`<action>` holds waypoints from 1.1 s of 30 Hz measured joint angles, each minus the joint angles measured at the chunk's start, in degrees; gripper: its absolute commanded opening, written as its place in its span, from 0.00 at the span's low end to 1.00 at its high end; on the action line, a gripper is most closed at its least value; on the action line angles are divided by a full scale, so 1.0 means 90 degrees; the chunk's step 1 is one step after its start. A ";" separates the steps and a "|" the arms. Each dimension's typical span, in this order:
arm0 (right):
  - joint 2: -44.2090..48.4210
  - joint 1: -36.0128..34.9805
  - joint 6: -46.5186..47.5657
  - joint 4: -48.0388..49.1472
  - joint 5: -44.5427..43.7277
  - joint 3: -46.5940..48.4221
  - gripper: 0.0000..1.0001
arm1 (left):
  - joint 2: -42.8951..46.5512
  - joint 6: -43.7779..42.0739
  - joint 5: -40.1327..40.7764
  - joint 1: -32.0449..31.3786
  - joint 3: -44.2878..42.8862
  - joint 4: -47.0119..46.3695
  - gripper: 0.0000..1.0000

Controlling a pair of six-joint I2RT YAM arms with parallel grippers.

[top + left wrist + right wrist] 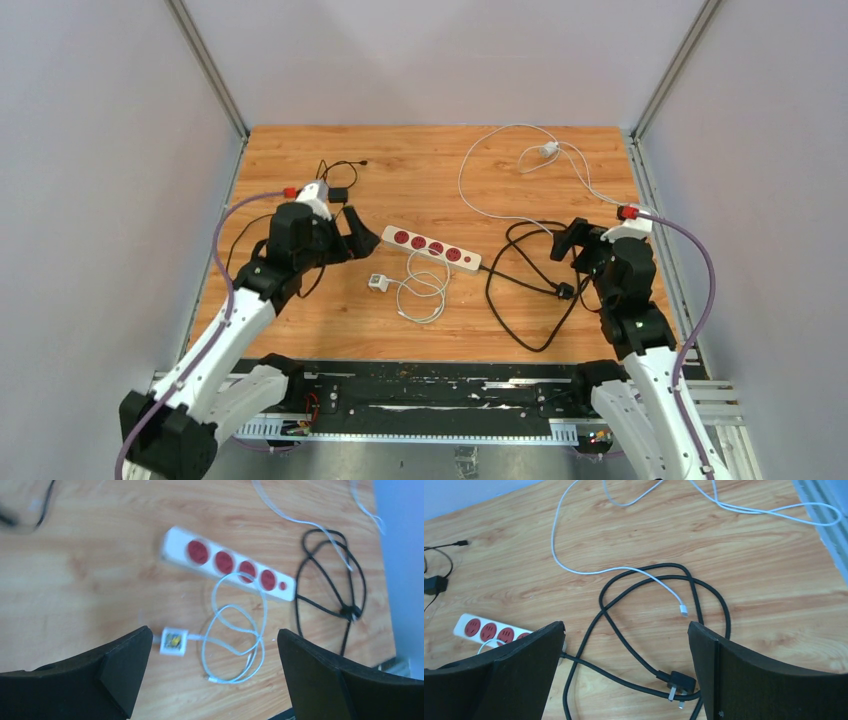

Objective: Insert the plug

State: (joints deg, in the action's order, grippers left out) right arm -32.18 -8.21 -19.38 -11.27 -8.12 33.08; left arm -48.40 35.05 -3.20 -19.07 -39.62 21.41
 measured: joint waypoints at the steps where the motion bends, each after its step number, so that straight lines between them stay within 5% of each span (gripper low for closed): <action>1: -0.0017 0.0000 0.0036 0.0044 0.0165 0.0000 1.00 | -0.0304 -0.0255 -0.0379 0.0000 -0.0180 -0.0267 1.00; 5: -0.0202 0.0000 0.0131 0.0022 0.0716 0.0039 1.00 | -0.1530 -0.2327 -0.2079 0.0007 -0.1722 -0.0629 1.00; 8: -0.0384 0.0000 0.0151 -0.0046 0.0998 0.0102 1.00 | -0.2089 -0.5044 -0.3235 0.0010 -0.2922 -0.0151 1.00; 13: -0.0624 -0.0002 0.0257 -0.0338 0.1066 0.0274 1.00 | -0.2271 -0.8932 -0.3895 0.0022 -0.3432 0.0899 1.00; 17: -0.0724 0.0000 0.0306 -0.0641 0.0697 0.0539 1.00 | -0.2586 -1.1106 -0.3818 0.0022 -0.3400 0.1841 1.00; 33: -0.1746 0.0000 0.0262 -0.1273 -0.0049 0.1214 1.00 | -0.4626 -1.2823 -0.3198 0.0027 -0.2271 0.2732 1.00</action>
State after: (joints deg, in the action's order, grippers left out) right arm -47.90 -8.21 -17.02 -22.72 -8.56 44.01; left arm -90.04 -80.36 -31.99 -18.83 -60.05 46.00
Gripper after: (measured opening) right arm 1.000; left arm 0.996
